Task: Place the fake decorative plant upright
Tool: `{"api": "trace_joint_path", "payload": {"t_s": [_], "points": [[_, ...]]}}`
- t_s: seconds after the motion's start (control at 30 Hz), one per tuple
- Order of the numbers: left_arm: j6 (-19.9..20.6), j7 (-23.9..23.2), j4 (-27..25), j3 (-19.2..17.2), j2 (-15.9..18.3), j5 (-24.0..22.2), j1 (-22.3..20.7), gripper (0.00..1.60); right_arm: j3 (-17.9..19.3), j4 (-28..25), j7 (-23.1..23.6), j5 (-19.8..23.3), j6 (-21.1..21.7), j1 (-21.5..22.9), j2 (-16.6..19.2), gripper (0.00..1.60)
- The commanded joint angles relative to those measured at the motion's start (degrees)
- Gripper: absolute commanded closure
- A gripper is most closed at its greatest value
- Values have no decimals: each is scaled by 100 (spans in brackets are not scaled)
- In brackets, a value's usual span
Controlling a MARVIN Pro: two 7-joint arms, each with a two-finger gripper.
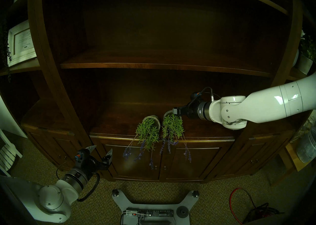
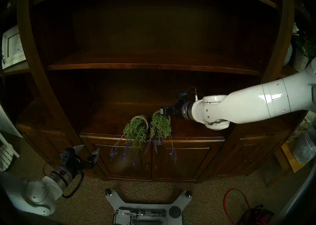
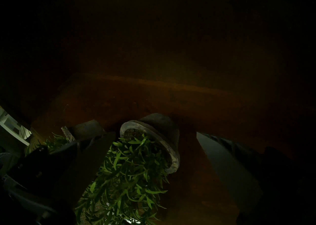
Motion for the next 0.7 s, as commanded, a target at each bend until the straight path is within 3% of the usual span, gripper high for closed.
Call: {"api": "trace_joint_path", "payload": {"t_s": [0.0,0.27,0.67], "points": [[-37,5,-47,-59,-4,6,-54,0,189,124,49,-6,-36,31,-172,0],[-37,5,-47,-59,-4,5,-54,0,214,259,54,34,-52,-88,-382,0],[-37,5,-47,-60,-4,5,-53,0,166,218,20,-1,-158,-89,-423,0]]}}
